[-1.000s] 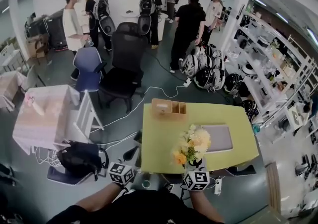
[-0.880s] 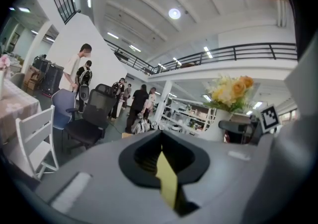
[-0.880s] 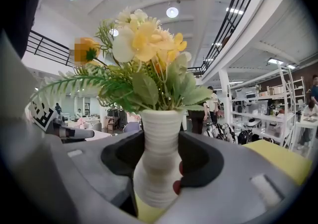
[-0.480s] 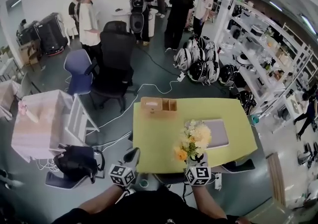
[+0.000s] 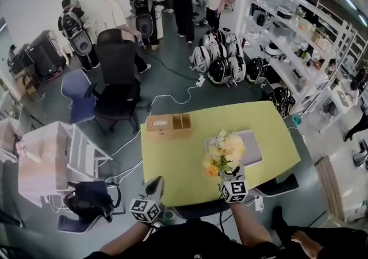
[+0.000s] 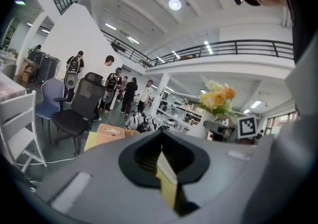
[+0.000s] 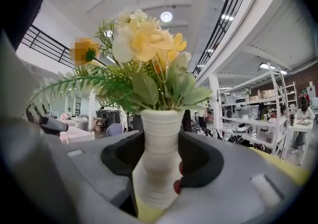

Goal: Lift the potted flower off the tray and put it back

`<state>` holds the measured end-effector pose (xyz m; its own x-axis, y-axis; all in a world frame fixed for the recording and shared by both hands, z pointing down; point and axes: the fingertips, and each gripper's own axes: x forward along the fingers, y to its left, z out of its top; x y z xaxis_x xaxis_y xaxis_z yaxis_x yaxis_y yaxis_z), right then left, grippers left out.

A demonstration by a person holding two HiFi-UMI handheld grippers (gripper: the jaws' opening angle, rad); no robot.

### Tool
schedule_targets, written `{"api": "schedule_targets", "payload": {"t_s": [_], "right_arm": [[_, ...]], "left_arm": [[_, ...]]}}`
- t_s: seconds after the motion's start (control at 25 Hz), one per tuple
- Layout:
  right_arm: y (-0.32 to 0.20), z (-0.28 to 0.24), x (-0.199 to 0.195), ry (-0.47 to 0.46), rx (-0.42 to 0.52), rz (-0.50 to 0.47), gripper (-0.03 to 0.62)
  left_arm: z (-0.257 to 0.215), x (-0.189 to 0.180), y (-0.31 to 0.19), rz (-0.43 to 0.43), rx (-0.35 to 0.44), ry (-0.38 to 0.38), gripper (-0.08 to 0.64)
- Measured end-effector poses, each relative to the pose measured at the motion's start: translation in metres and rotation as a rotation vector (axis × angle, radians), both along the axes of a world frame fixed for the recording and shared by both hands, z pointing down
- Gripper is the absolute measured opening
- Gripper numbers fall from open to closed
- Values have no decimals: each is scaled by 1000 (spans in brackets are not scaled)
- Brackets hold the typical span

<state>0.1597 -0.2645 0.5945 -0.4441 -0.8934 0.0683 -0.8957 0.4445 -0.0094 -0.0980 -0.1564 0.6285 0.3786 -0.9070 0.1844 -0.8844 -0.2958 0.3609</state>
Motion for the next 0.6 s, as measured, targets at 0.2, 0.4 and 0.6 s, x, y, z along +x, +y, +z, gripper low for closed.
{"api": "schedule_targets", "payload": {"t_s": [0.2, 0.4, 0.6], "right_arm": [[-52, 40, 47, -13, 2, 35, 215], [-104, 92, 93, -29, -20, 101, 215], [-157, 146, 120, 1, -71, 171, 215]], "left_arm": [[21, 27, -21, -4, -43, 0, 7], [43, 46, -35, -8, -76, -11, 7], [60, 52, -55, -19, -111, -31, 7]]}}
